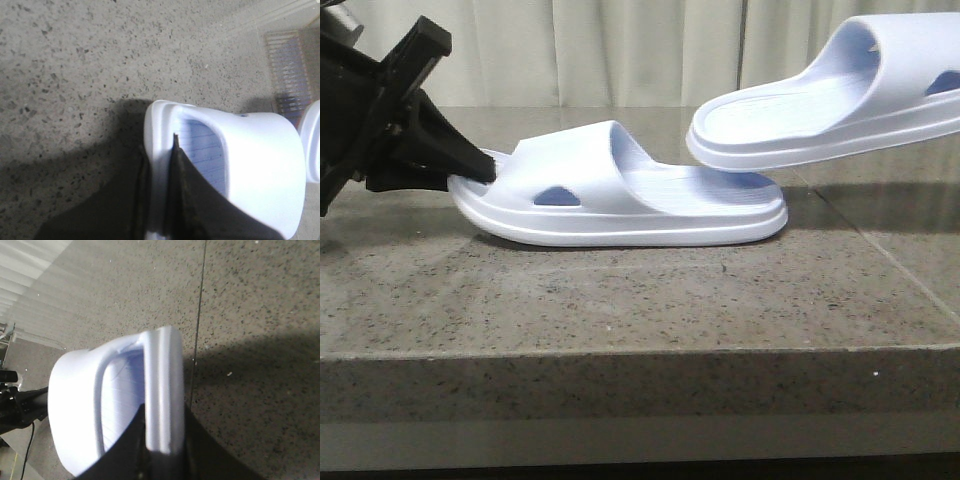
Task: Insert blue slippers together front up
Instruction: 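Lift the right-held slipper and lower it onto the left-held slipper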
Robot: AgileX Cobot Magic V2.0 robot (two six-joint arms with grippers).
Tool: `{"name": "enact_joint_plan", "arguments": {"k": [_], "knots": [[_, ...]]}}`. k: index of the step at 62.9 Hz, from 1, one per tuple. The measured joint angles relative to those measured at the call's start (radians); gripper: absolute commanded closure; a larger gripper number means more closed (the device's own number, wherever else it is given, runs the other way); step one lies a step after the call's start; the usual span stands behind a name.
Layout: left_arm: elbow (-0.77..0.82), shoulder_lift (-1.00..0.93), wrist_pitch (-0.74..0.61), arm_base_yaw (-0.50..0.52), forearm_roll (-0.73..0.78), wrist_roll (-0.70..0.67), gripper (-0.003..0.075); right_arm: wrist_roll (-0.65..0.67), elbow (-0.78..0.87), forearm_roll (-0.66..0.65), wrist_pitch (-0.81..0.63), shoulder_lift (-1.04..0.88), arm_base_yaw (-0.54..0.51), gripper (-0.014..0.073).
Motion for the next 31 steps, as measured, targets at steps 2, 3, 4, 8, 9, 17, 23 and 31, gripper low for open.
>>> {"name": "enact_joint_plan", "arguments": {"k": [2,3,4,8,9,17,23,31], "knots": [[0.000,0.000,-0.002,0.000,0.000,0.000,0.0741,0.000,0.002,0.000,-0.015,0.000,0.019,0.0660],[0.000,0.000,-0.004,0.000,-0.001,0.000,0.0741,-0.002,0.004,0.000,-0.023,0.000,0.029,0.0659],[0.000,0.000,-0.002,0.000,-0.001,0.000,0.0741,-0.002,0.004,0.000,-0.030,0.000,0.039,0.0659],[0.000,0.000,-0.004,0.000,-0.001,0.000,0.0741,-0.002,0.004,0.000,-0.060,0.000,0.079,0.0660],[0.000,0.000,-0.004,0.000,-0.001,0.000,0.0741,-0.004,0.004,0.000,-0.067,0.000,0.089,0.0660],[0.000,0.000,-0.004,0.000,-0.001,0.000,0.0741,-0.004,0.006,0.002,-0.134,0.000,0.174,0.0651],[0.000,0.000,-0.007,0.000,-0.001,0.000,0.0741,0.001,0.015,0.011,-0.193,0.000,0.246,0.0650],[0.000,0.000,-0.007,0.000,-0.001,0.000,0.0741,0.013,0.035,0.022,-0.264,0.000,0.338,0.0650]]}}
